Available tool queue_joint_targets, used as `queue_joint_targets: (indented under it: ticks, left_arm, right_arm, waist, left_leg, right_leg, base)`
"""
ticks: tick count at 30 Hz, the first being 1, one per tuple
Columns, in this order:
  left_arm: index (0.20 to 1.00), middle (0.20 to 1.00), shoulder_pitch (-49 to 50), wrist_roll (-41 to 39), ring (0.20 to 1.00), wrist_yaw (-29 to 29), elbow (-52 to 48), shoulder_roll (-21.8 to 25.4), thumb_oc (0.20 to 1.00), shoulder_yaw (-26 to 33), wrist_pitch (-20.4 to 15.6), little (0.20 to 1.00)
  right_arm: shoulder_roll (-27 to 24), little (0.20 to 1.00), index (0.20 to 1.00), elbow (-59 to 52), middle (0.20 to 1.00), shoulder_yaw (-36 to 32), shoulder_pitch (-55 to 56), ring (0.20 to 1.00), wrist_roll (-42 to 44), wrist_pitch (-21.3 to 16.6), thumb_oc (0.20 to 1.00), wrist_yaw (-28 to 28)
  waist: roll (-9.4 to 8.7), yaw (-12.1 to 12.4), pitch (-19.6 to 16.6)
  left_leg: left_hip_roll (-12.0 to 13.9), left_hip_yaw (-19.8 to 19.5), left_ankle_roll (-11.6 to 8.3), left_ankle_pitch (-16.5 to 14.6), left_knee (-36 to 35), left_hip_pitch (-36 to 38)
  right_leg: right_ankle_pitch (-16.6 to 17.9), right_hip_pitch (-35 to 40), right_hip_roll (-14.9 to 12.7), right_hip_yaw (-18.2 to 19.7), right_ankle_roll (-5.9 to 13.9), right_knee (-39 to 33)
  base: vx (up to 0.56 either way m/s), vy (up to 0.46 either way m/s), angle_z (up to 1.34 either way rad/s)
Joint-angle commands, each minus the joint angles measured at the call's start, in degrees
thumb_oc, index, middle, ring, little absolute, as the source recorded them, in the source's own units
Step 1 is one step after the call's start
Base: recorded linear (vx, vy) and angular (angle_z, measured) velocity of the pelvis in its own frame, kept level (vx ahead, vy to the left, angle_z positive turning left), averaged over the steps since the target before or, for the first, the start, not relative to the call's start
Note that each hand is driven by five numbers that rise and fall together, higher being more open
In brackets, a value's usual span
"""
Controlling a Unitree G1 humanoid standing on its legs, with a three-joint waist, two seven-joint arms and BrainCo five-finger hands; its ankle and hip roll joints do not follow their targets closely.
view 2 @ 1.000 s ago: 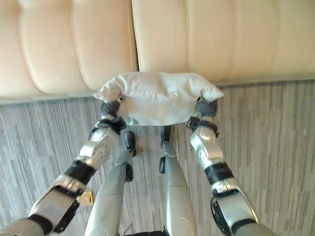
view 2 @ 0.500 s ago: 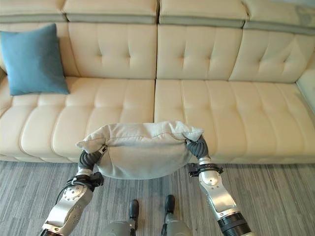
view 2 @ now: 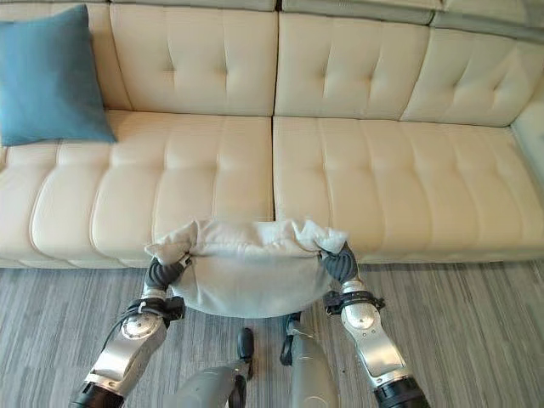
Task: Pick up all the scattered cushions and arrange them neatly on the sofa.
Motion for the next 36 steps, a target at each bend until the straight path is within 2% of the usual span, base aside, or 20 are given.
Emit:
queue_joint_targets:
  ticks: [1,4,5,7,9,12,15,16,18,19,20,21,22,24,27,30,31,34,35,36]
  left_arm:
    - [0.200,0.200,-4.8,4.5,0.200,0.2,-7.2,0.9,0.200,2.0,-4.9,0.200]
    - [0.200,0.200,-4.4,4.6,0.200,0.1,-7.2,0.4,0.200,2.0,-5.0,0.200]
    - [0.200,0.200,-4.1,4.4,0.200,-0.1,-7.2,0.1,0.200,2.1,-5.1,0.200]
    - [0.200,0.200,-2.9,3.9,0.200,-0.6,-7.6,-0.2,0.200,2.3,-5.1,0.200]
    - [0.200,0.200,-1.6,3.6,0.200,-1.5,-8.2,-0.2,0.200,2.6,-5.4,0.200]
    - [0.200,0.200,-0.4,2.9,0.200,-2.1,-9.0,-0.6,0.200,3.0,-5.9,0.200]
    - [0.200,0.200,-0.1,2.6,0.200,-2.4,-9.2,-0.5,0.200,3.5,-5.7,0.200]
    - [0.200,0.200,0.3,2.6,0.200,-2.4,-9.2,-0.8,0.200,3.4,-5.4,0.200]
    - [0.200,0.200,0.3,2.6,0.200,-2.4,-9.2,-0.8,0.200,3.4,-5.4,0.200]
    - [0.200,0.200,1.3,3.0,0.200,-2.7,-9.5,-1.0,0.200,3.5,-5.0,0.200]
    - [0.200,0.200,1.8,3.1,0.200,-2.8,-9.8,-1.0,0.200,3.5,-4.9,0.200]
    - [0.200,0.200,2.7,3.8,0.200,-3.1,-9.9,-1.1,0.200,3.4,-4.5,0.200]
    - [0.200,0.200,2.8,3.8,0.200,-3.1,-10.0,-1.1,0.200,3.3,-4.4,0.200]
    - [0.200,0.200,3.0,4.5,0.200,-3.4,-9.7,-1.3,0.200,2.9,-4.0,0.200]
    - [0.200,0.200,2.6,4.9,0.200,-3.7,-9.1,-1.4,0.200,2.7,-3.7,0.200]
    - [0.200,0.200,2.4,4.5,0.200,-3.8,-8.8,-1.6,0.200,2.4,-3.9,0.200]
    - [0.200,0.200,1.8,4.2,0.200,-3.7,-7.9,-2.0,0.200,1.2,-3.9,0.200]
    - [0.200,0.200,0.4,4.6,0.200,-3.2,-7.3,-1.6,0.200,0.1,-3.5,0.200]
    - [0.200,0.200,0.4,4.6,0.200,-3.2,-7.3,-1.6,0.200,0.1,-3.5,0.200]
    - [0.200,0.200,-2.3,5.1,0.200,-1.9,-6.7,-0.6,0.200,-0.6,-3.4,0.200]
  right_arm:
    - [-0.8,0.200,0.200,-2.0,0.200,-3.8,-5.4,0.200,-2.1,-4.5,0.200,-2.3]
    - [-0.9,0.200,0.200,-1.8,0.200,-4.2,-4.4,0.200,-2.4,-4.5,0.200,-2.1]
    - [-1.2,0.200,0.200,-1.7,0.200,-4.4,-4.3,0.200,-2.5,-4.5,0.200,-1.9]
    - [-1.7,0.200,0.200,-1.8,0.200,-4.7,-3.6,0.200,-2.2,-4.5,0.200,-1.4]
    - [-2.0,0.200,0.200,-1.9,0.200,-5.0,-3.2,0.200,-1.5,-4.9,0.200,-0.8]
    - [-3.4,0.200,0.200,-2.1,0.200,-5.2,-3.4,0.200,-0.8,-5.1,0.200,-0.2]
    - [-3.8,0.200,0.200,-2.0,0.200,-5.7,-3.4,0.200,-1.0,-4.8,0.200,-0.4]
    - [-3.7,0.200,0.200,-1.8,0.200,-5.8,-3.5,0.200,-0.7,-4.6,0.200,-0.6]
    - [-3.6,0.200,0.200,-1.8,0.200,-5.8,-3.5,0.200,-0.7,-4.6,0.200,-0.6]
    - [-3.5,0.200,0.200,-1.7,0.200,-5.8,-3.5,0.200,-0.6,-4.5,0.200,-0.6]
    - [-3.4,0.200,0.200,-1.8,0.200,-5.8,-3.3,0.200,-0.7,-4.4,0.200,-0.5]
    - [-3.3,0.200,0.200,-1.9,0.200,-5.8,-2.7,0.200,-1.1,-4.3,0.200,-0.2]
    - [-3.3,0.200,0.200,-1.9,0.200,-5.8,-2.6,0.200,-1.1,-4.3,0.200,-0.2]
    - [-3.2,0.200,0.200,-1.8,0.200,-5.7,-2.3,0.200,-1.3,-4.2,0.200,-0.2]
    - [-3.1,0.200,0.200,-1.9,0.200,-6.0,-2.1,0.200,-1.5,-3.9,0.200,-0.3]
    - [-2.9,0.200,0.200,-2.1,0.200,-5.9,-2.1,0.200,-1.9,-3.7,0.200,-0.3]
    - [-2.7,0.200,0.200,-1.9,0.200,-5.7,-2.3,0.200,-3.0,-3.4,0.200,-0.6]
    - [-2.0,0.200,0.200,-1.4,0.200,-5.2,-2.9,0.200,-3.5,-3.2,0.200,-0.6]
    - [-2.0,0.200,0.200,-1.4,0.200,-5.2,-2.9,0.200,-3.5,-3.2,0.200,-0.6]
    - [-0.8,0.200,0.200,-0.5,0.200,-4.0,-5.8,0.200,-3.8,-3.0,0.200,-1.2]
  waist:
    - [-0.88,-0.6,-1.9]
    - [-0.68,-0.9,-3.8]
    - [-0.29,-1.2,-4.6]
    - [0.84,-1.7,-5.6]
    - [1.77,-1.7,-6.4]
    - [2.52,-1.3,-5.5]
    - [2.47,-1.4,-5.3]
    - [2.07,-1.0,-4.7]
    - [1.98,-1.0,-4.8]
    - [1.54,-0.7,-4.6]
    - [1.47,-0.7,-4.7]
    - [1.91,-0.5,-5.0]
    - [1.83,-0.6,-5.1]
    - [2.46,-0.7,-5.1]
    - [3.01,-0.8,-5.2]
    - [3.34,-0.8,-5.8]
    - [3.41,-1.4,-7.0]
    - [2.60,-1.7,-7.9]
    - [2.59,-1.6,-7.9]
    - [2.21,-1.8,-6.5]
  left_leg:
    - [3.4,-2.9,-6.66,-9.2,-2.6,11.9]
    - [3.9,-3.1,-6.86,-10.8,-1.6,13.1]
    - [4.5,-3.5,-7.09,-11.9,0.1,13.5]
    - [5.8,-3.7,-8.30,-11.7,4.4,13.9]
    - [6.6,-3.1,-10.68,-7.5,11.2,12.9]
    - [7.1,-2.0,-14.57,-0.8,25.6,6.6]
    - [8.3,-0.5,-13.99,-0.9,27.5,4.3]
    - [7.3,-0.3,-11.84,-5.1,24.8,0.7]
    - [7.2,-0.3,-11.76,-5.0,24.8,0.5]
    - [5.9,-1.3,-9.76,-8.5,18.4,-1.2]
    - [5.6,-1.9,-9.48,-8.1,15.1,-1.0]
    - [5.7,-3.8,-9.86,-4.3,7.5,-1.6]
    - [5.6,-3.9,-9.88,-3.7,6.5,-1.0]
    - [5.6,-4.8,-11.22,2.3,-0.9,-2.5]
    - [5.5,-3.5,-12.56,5.0,-3.6,-2.4]
    - [5.6,-3.1,-12.22,3.8,-3.6,-1.5]
    - [5.5,-3.4,-11.66,2.8,-3.6,0.0]
    - [5.5,-2.2,-9.68,0.9,-3.6,3.5]
    - [5.5,-2.2,-9.68,0.9,-3.6,3.5]
    - [6.3,0.1,-7.45,-0.9,-3.6,6.0]
  right_leg:
    - [2.1,8.2,3.3,-0.9,0.50,-7.1]
    - [2.7,9.4,3.4,-1.2,-0.63,-6.7]
    - [2.2,10.0,3.5,-1.8,-1.12,-5.5]
    - [0.3,11.9,3.9,-2.8,-2.31,-4.0]
    - [-1.6,14.9,4.7,-3.7,-3.48,-4.2]
    - [-4.2,19.7,5.1,-4.6,-5.51,-6.2]
    - [-5.6,21.5,5.3,-4.8,-6.37,-6.6]
    - [-6.2,23.0,4.5,-4.7,-6.09,-6.8]
    - [-6.1,22.9,4.4,-4.7,-6.05,-6.9]
    - [-6.1,23.9,3.9,-3.8,-5.36,-6.9]
    - [-6.0,24.3,3.7,-3.6,-5.22,-6.8]
    - [-6.1,25.1,4.1,-3.2,-5.32,-6.7]
    - [-6.2,25.1,4.0,-3.2,-5.31,-6.7]
    - [-6.9,27.2,4.6,-3.2,-5.72,-6.8]
    - [-7.9,28.9,5.4,-2.7,-6.03,-6.7]
    - [-8.8,30.0,5.5,-2.0,-6.12,-6.1]
    - [-9.7,31.3,5.1,-2.0,-5.88,-5.7]
    - [-11.5,30.1,3.7,-1.1,-4.89,2.2]
    - [-11.5,30.1,3.7,-1.1,-4.89,2.3]
    - [-11.1,23.4,2.0,0.3,-1.94,15.1]
  base:
    - [0.36,-0.153,0.33]
    - [0.41,-0.164,0.45]
    - [0.35,-0.141,0.23]
    - [0.49,-0.200,0.25]
    - [0.42,-0.203,0.24]
    - [0.32,-0.209,0.11]
    - [0.22,-0.150,-0.11]
    - [0.20,-0.116,-0.05]
    - [0.12,-0.045,-0.14]
    - [0.20,-0.025,-0.20]
    - [0.33,-0.023,-0.26]
    - [0.20,0.003,-0.31]
    - [0.20,0.007,-0.33]
    - [0.19,0.016,-0.27]
    - [0.20,0.056,-0.02]
    - [0.19,0.109,-0.07]
    - [0.26,0.182,-0.12]
    - [0.22,0.176,-0.08]
    - [0.08,0.246,-0.36]
    - [0.02,0.191,-0.56]
